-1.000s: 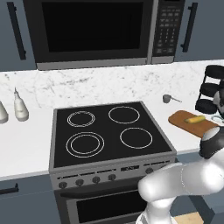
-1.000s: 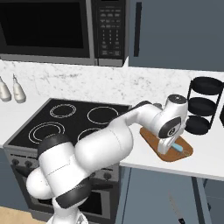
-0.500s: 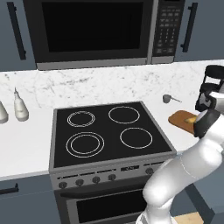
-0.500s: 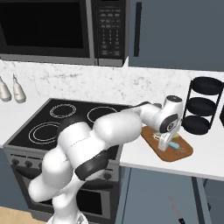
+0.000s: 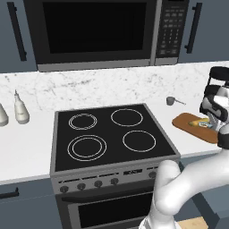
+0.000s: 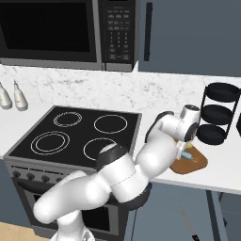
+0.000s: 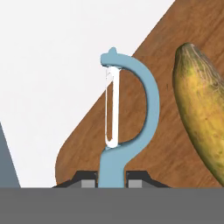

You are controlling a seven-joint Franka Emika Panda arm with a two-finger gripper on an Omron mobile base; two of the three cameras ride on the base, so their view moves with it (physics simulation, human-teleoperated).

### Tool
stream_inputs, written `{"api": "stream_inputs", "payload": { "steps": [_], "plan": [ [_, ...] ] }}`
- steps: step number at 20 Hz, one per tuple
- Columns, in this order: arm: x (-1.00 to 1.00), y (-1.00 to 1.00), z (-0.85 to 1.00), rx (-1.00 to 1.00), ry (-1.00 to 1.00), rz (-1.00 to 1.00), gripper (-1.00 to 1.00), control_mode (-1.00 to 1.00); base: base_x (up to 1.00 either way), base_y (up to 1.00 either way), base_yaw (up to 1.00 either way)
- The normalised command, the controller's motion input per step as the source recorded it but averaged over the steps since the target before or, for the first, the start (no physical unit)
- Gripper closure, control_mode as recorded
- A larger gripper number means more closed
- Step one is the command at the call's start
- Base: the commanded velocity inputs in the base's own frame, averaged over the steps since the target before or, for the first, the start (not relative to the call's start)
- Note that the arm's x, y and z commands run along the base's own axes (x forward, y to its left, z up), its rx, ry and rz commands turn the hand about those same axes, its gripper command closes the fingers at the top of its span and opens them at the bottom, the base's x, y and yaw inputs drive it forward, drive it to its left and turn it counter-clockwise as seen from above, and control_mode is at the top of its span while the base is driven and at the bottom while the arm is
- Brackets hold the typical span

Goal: Place the appropriate cutting tool for cutting the cucumber skin on the cutting board.

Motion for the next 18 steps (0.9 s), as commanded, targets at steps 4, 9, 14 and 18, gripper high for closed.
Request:
{"api": "stream_inputs", "payload": {
  "steps": [4, 9, 14, 18],
  "plan": [
    [0.19, -0.21, -0.31, 0.12, 0.02, 0.06, 1.0, -1.0, 0.0, 0.0, 0.0],
    [-0.01, -0.02, -0.5, 0.06, 0.0, 0.06, 1.0, -1.0, 0.0, 0.0, 0.0],
    [-0.02, 0.1, -0.43, 0.01, 0.0, 0.06, -1.0, -1.0, 0.0, 0.0, 0.0],
    [-0.06, 0.25, -0.21, 0.0, -0.03, 0.05, -1.0, -1.0, 0.0, 0.0, 0.0]
  ]
}}
